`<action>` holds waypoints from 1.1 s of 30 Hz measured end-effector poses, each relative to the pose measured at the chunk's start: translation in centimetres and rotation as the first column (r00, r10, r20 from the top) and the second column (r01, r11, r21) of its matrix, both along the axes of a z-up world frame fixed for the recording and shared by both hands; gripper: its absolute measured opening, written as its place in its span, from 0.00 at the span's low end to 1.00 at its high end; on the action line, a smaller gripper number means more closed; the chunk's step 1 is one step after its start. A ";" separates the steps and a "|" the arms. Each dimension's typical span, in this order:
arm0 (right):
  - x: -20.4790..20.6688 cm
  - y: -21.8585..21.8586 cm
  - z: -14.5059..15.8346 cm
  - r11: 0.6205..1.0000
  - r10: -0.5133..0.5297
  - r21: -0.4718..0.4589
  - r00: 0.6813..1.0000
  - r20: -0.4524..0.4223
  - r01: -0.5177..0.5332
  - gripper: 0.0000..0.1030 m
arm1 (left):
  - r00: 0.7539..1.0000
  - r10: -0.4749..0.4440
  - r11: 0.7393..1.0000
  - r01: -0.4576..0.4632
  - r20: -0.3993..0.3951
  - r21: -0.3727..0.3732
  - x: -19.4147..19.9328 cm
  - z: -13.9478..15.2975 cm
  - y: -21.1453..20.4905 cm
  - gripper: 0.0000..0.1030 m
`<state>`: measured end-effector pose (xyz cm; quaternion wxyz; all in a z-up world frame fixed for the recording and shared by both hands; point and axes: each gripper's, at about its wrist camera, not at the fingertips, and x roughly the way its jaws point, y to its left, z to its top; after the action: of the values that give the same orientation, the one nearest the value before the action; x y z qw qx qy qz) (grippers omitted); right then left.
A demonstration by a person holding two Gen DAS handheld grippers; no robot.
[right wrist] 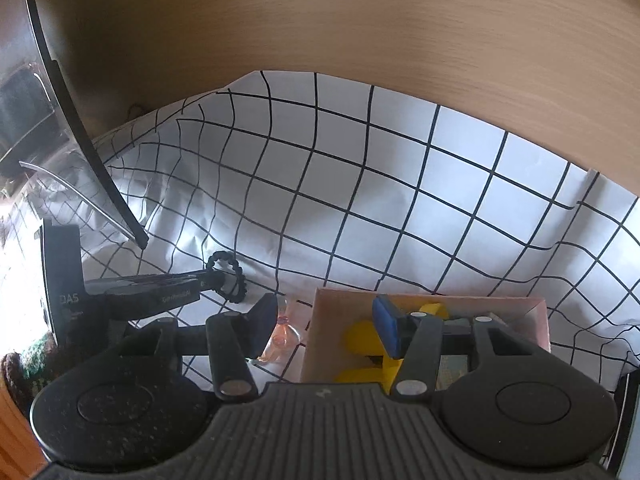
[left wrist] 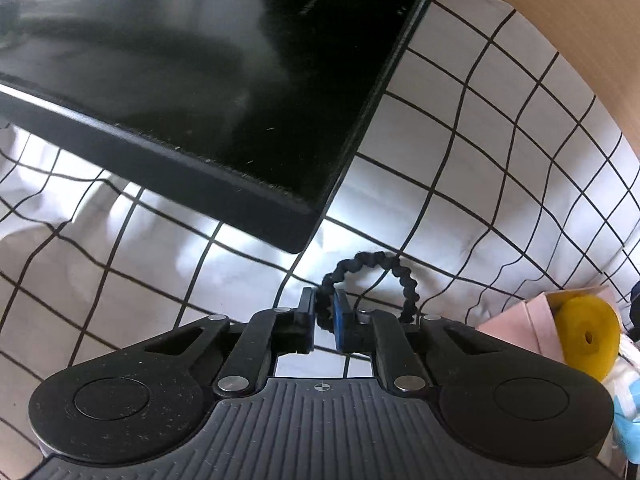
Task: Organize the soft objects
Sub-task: 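Grasp the black beaded hair tie with the left tool, then grasp the pink ribbon bow with the right tool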
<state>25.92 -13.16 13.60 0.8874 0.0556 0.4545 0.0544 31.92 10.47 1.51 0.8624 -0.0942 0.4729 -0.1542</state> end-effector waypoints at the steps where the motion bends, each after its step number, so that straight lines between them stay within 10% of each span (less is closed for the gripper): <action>1: 0.1 0.1 0.1 1.000 0.002 0.000 1.000 -0.001 -0.002 0.51 | 1.000 0.000 1.000 0.000 0.003 0.005 -0.1 0.1 0.3 0.10; 16: 2.9 2.9 0.2 0.993 0.112 0.034 0.989 -0.101 -0.109 0.51 | 0.985 -0.024 0.999 0.029 0.172 -0.024 -7.1 8.2 3.1 0.10; 21: 6.0 6.1 -1.8 0.978 0.200 -0.012 0.959 -0.199 -0.207 0.41 | 0.966 -0.060 0.996 0.043 0.252 0.073 -10.0 11.7 4.3 0.10; 33: 9.2 11.2 -7.9 0.921 0.251 -0.193 0.895 -0.369 -0.338 0.41 | 0.981 -0.114 0.982 0.087 0.157 0.169 -9.6 11.6 5.2 0.10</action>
<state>35.12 -1.92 5.65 0.7772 -0.1192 0.6060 0.1205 22.34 15.71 13.09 0.8947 0.0132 0.4145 -0.1660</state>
